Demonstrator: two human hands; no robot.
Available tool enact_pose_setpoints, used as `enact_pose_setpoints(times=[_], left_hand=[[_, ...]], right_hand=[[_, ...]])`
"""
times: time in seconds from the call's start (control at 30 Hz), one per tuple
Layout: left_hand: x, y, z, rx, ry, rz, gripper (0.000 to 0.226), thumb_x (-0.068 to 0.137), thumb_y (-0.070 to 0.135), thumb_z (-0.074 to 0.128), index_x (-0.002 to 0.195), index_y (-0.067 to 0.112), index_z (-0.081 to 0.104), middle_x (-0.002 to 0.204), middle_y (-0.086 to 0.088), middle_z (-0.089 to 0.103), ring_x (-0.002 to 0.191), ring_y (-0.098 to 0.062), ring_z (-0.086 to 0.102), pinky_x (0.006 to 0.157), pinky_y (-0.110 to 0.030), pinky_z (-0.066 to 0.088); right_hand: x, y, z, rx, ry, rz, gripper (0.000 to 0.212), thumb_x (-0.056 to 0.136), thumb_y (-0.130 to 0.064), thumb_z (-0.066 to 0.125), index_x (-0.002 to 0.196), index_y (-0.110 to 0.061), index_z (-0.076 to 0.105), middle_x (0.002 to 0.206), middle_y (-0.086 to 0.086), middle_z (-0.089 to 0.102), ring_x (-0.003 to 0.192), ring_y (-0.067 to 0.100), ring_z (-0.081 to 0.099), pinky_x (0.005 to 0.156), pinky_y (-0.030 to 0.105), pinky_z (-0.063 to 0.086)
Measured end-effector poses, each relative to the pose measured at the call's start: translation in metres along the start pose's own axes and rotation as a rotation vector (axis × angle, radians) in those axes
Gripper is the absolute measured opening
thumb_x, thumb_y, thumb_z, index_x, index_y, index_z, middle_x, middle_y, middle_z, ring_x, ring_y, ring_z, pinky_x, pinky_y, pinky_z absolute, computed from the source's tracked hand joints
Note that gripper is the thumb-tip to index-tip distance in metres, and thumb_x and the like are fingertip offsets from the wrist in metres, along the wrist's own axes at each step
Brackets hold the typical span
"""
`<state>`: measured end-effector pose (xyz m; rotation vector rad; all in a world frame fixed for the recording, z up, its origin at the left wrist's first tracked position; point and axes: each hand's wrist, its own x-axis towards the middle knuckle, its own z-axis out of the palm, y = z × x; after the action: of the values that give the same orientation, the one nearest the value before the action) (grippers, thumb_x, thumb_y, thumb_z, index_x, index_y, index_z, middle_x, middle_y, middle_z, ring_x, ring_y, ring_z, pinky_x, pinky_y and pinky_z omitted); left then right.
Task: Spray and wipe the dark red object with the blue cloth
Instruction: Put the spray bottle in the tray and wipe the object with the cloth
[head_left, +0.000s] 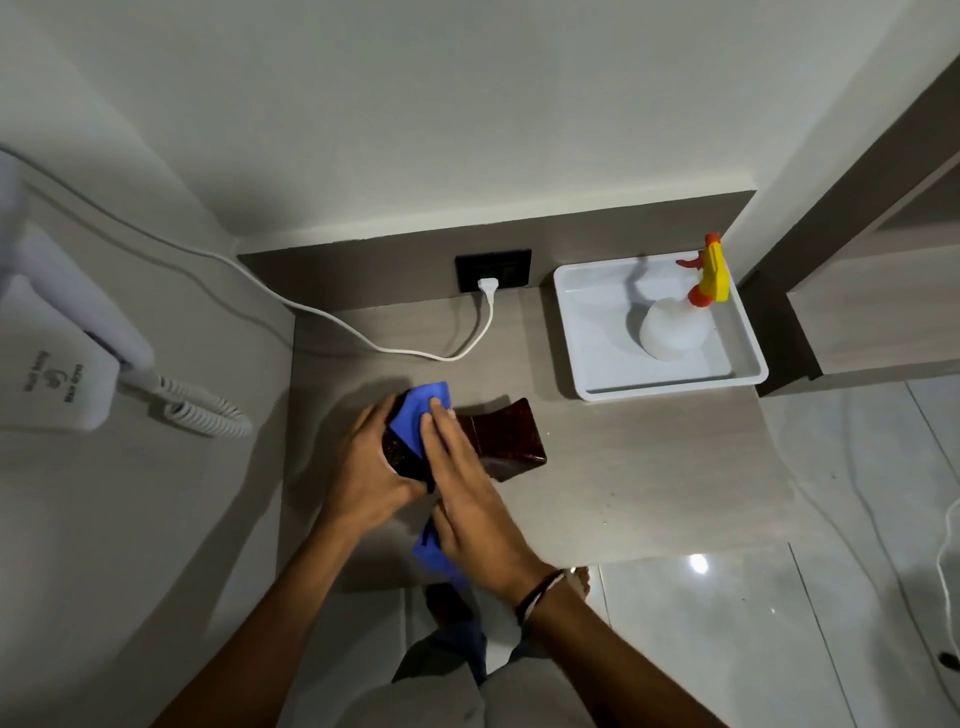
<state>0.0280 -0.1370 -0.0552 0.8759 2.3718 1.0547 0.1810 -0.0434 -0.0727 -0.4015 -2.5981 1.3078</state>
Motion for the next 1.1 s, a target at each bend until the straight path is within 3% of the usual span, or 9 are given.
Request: enact_pose_setpoints(times=[0.13,0.23,0.37,0.5,0.67,0.77,0.9,0.97,1.1], left_hand=[[-0.01,-0.01,0.0,0.01,-0.002,-0.069,0.107,0.043,0.034,0.087,0.144,0.029,0.053,0.128,0.01,0.055,0.11,-0.002,0.056,0.087,0.005,0.038],[-0.01,-0.008,0.007,-0.002,0.003,-0.058,0.106,0.046,0.028,0.085,0.147,0.013,0.057,0.133,0.006,0.058,0.116,-0.012,0.061,0.095,-0.011,0.046],[-0.008,-0.011,0.006,-0.008,0.007,-0.026,0.089,0.051,0.021,0.086,0.136,0.009,0.063,0.131,-0.007,0.069,0.116,-0.023,0.068,0.098,-0.03,0.053],[-0.017,-0.016,0.001,-0.012,-0.001,-0.087,0.1,0.049,0.016,0.096,0.142,0.027,0.06,0.13,0.001,0.065,0.106,0.007,0.063,0.088,-0.002,0.045],[-0.009,-0.003,0.007,-0.248,0.188,-0.343,0.064,0.045,0.065,0.099,0.101,0.056,0.069,0.098,0.034,0.076,0.092,0.01,0.073,0.075,-0.013,0.056],[0.002,0.003,0.007,-0.219,0.169,-0.451,0.083,0.044,0.097,0.078,0.109,0.047,0.071,0.1,0.021,0.079,0.1,-0.01,0.075,0.091,-0.041,0.061],[0.014,0.006,-0.003,-0.066,-0.043,-0.443,0.115,0.06,0.107,0.054,0.16,0.059,0.023,0.158,0.005,0.059,0.143,-0.029,0.055,0.118,-0.057,0.044],[0.017,0.006,-0.009,0.006,-0.142,-0.437,0.11,0.064,0.109,0.045,0.157,0.069,0.001,0.168,0.007,0.045,0.152,-0.032,0.045,0.12,-0.059,0.039],[0.013,-0.003,-0.016,-0.058,-0.345,-0.326,0.129,0.05,0.086,0.089,0.15,0.078,0.008,0.167,0.013,0.042,0.148,-0.017,0.046,0.118,-0.048,0.042]], right_hand=[[-0.014,0.053,-0.037,-0.204,-0.081,0.328,0.098,0.1,0.011,0.053,0.173,-0.019,-0.004,0.179,0.006,-0.025,0.17,0.029,-0.015,0.139,0.043,0.015],[-0.004,0.012,-0.02,0.016,0.022,0.289,0.079,0.109,-0.005,0.038,0.171,-0.046,0.011,0.184,0.006,0.009,0.17,0.02,0.016,0.137,0.037,0.027],[-0.006,0.004,0.006,-0.126,-0.005,-0.026,0.108,0.084,0.015,0.044,0.174,-0.023,-0.002,0.184,0.002,-0.012,0.172,0.028,-0.008,0.136,0.03,0.007],[-0.01,0.062,-0.043,-0.183,0.009,0.379,0.093,0.092,0.02,0.052,0.172,-0.007,0.014,0.182,0.01,-0.006,0.171,0.034,0.001,0.139,0.047,0.018],[-0.005,0.075,-0.056,0.445,0.305,0.767,0.069,0.1,0.02,0.039,0.165,-0.001,0.036,0.165,0.018,0.049,0.147,0.032,0.055,0.122,0.027,0.045],[0.002,0.076,-0.054,0.62,0.286,0.8,0.066,0.099,0.021,0.035,0.159,-0.003,0.047,0.148,0.018,0.065,0.117,0.017,0.072,0.094,0.014,0.061],[0.013,0.071,-0.056,0.734,0.337,0.841,0.064,0.096,0.022,0.033,0.13,-0.018,0.069,0.122,0.015,0.077,0.109,0.039,0.075,0.102,0.049,0.064],[0.015,0.078,-0.058,0.748,0.327,0.85,0.06,0.094,0.022,0.034,0.126,-0.013,0.071,0.122,0.026,0.077,0.109,0.054,0.073,0.102,0.064,0.061],[0.016,0.086,-0.063,0.786,0.302,0.856,0.053,0.093,0.022,0.034,0.131,0.004,0.067,0.124,0.042,0.07,0.103,0.066,0.071,0.088,0.072,0.063]])
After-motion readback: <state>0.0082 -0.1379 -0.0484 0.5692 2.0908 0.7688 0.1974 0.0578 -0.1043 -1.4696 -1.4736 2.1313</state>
